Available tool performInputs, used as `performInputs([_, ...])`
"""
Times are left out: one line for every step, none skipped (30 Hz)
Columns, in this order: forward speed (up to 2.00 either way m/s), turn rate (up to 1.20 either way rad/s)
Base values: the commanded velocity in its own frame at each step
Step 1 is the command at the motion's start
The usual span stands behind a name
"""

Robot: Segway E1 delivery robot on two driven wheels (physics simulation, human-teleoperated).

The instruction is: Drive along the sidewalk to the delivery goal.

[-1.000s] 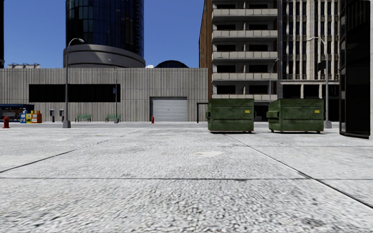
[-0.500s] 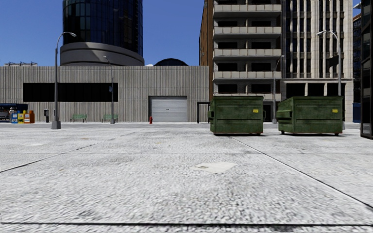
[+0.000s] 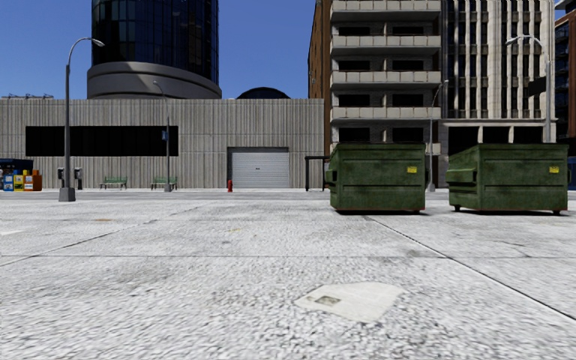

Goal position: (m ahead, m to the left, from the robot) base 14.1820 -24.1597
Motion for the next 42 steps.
performInputs([2.00, 0.00])
performInputs([2.00, 0.00])
performInputs([2.00, 0.00])
performInputs([2.00, 0.00])
performInputs([2.00, 0.00])
performInputs([2.00, 0.00])
performInputs([2.00, 0.00])
performInputs([2.00, 0.00])
performInputs([2.00, 0.00])
performInputs([2.00, 0.00])
performInputs([2.00, 0.00])
performInputs([2.00, 0.00])
performInputs([2.00, 0.00])
performInputs([2.00, 0.00])
performInputs([2.00, 0.00])
performInputs([2.00, 0.00])
performInputs([2.00, 0.00])
performInputs([2.00, 0.00])
performInputs([2.00, 0.00])
performInputs([2.00, 0.00])
performInputs([2.00, 0.00])
performInputs([2.00, 0.00])
performInputs([2.00, 0.00])
performInputs([2.00, 0.00])
performInputs([2.00, 0.00])
performInputs([2.00, 0.00])
performInputs([2.00, 0.00])
performInputs([2.00, 0.00])
performInputs([2.00, 0.00])
performInputs([2.00, 0.00])
performInputs([2.00, 0.00])
performInputs([2.00, 0.00])
performInputs([2.00, 0.00])
performInputs([2.00, 0.00])
performInputs([2.00, 0.00])
performInputs([2.00, 0.00])
performInputs([2.00, 0.00])
performInputs([2.00, 0.00])
performInputs([2.00, 0.00])
performInputs([2.00, 0.00])
performInputs([2.00, 0.00])
performInputs([2.00, 0.00])
